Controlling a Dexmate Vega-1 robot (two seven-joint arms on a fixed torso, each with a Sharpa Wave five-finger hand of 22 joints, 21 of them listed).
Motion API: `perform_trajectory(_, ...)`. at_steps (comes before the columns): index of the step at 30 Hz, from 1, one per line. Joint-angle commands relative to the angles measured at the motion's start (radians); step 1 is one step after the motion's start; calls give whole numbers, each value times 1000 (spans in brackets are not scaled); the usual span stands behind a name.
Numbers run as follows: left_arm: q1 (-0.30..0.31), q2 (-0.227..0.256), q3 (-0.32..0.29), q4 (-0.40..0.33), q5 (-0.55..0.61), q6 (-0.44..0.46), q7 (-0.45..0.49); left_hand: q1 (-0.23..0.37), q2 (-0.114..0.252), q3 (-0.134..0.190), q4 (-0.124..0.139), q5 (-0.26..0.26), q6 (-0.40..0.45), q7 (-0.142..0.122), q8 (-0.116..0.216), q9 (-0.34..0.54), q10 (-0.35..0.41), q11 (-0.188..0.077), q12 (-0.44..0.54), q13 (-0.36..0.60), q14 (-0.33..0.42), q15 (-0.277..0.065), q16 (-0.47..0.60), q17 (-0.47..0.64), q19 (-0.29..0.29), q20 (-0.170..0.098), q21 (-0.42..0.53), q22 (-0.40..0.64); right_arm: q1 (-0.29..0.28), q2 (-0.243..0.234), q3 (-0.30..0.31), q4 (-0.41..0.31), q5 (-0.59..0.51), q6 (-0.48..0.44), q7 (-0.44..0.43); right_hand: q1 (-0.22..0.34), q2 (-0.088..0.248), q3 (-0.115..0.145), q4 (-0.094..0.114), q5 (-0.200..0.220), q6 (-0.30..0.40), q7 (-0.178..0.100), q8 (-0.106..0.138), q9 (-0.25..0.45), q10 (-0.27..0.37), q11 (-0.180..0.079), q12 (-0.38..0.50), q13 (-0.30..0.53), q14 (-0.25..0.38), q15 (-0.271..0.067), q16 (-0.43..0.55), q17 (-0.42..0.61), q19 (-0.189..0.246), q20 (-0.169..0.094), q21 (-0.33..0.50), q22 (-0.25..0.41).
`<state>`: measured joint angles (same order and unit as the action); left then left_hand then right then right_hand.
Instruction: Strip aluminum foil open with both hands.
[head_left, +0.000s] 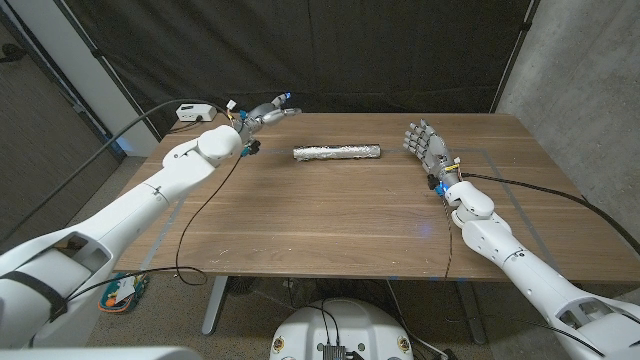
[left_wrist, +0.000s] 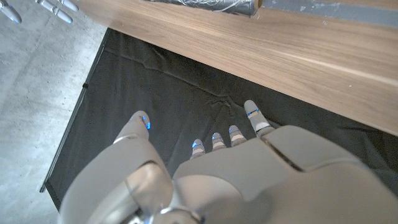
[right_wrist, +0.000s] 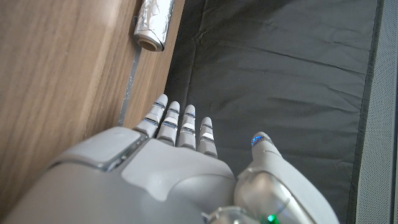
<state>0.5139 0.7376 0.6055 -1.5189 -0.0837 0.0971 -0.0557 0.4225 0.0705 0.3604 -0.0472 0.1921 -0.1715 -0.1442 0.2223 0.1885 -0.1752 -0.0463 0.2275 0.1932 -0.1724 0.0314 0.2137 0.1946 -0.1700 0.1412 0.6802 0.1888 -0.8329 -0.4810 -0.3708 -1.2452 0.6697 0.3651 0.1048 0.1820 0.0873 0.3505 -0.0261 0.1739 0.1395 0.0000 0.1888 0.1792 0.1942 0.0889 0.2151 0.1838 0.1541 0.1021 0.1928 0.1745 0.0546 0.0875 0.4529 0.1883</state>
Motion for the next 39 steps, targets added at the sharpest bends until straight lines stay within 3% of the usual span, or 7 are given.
perform_trajectory(1, -102, -9, 62, 28, 104, 9, -98, 4, 2, -2, -6, -2, -125, 9, 3, 6, -109, -4, 3, 6, 3, -18, 16, 5, -167, -4, 5, 2, 10, 13, -1, 25, 5, 19, 15, -6, 5, 8, 1, 5, 11, -3, 4, 4, 7, -2, 6, 3, 11, 4, 3, 6, 3, 8, 0, 3)
perform_trajectory(8, -160, -23, 100, 51, 160, 10, -158, 38, 2, 6, -27, 0, -61, 18, 21, 6, -61, -10, 14, 6, 44, -27, 19, 3, -93, -10, 24, 0, 13, 19, -1, 35, 6, 24, 16, -8, 6, 9, 1, 5, 23, 0, 8, 5, 23, 3, 11, 3, 19, 4, 5, 6, 7, 12, -1, 3)
perform_trajectory(14, -204, -32, 130, 66, 204, 8, -213, 89, -17, 10, -63, 5, 83, 7, 57, 2, 58, -23, 40, 3, 123, -40, 28, 0, -13, -10, 38, -3, 21, 24, -3, 49, 5, 29, 23, -9, 7, 9, 1, 6, 31, 1, 11, 5, 27, 3, 12, 3, 24, 6, 5, 6, 9, 11, -2, 3)
perform_trajectory(24, -262, -41, 172, 85, 265, 0, -296, 131, -34, 11, -87, 10, 175, 8, 74, -1, 144, -29, 52, -1, 169, -49, 27, -4, 38, -12, 41, -7, 26, 27, -4, 57, 3, 36, 26, -10, 8, 11, 0, 6, 36, 0, 11, 5, 29, 3, 12, 4, 30, 4, 6, 6, 10, 13, -4, 4)
perform_trajectory(26, -270, -43, 180, 83, 280, 2, -308, 155, -44, 13, -98, 13, 216, 13, 79, -2, 196, -36, 60, -2, 201, -57, 30, -5, 60, -10, 41, -7, 24, 26, -3, 54, 3, 36, 23, -10, 8, 11, 0, 6, 36, 0, 11, 5, 31, 4, 13, 4, 30, 5, 6, 6, 11, 13, -4, 4)
perform_trajectory(39, -331, -63, 238, 71, 361, 72, -428, 201, -43, 23, -107, 19, 259, 20, 78, -4, 236, -43, 55, -3, 248, -70, 33, -7, 98, -15, 43, -8, 11, 19, 3, 40, 9, 33, 21, -8, 11, 15, -3, 8, 51, 3, 13, 5, 53, 7, 19, 4, 44, 3, 7, 6, 14, 16, -7, 4)
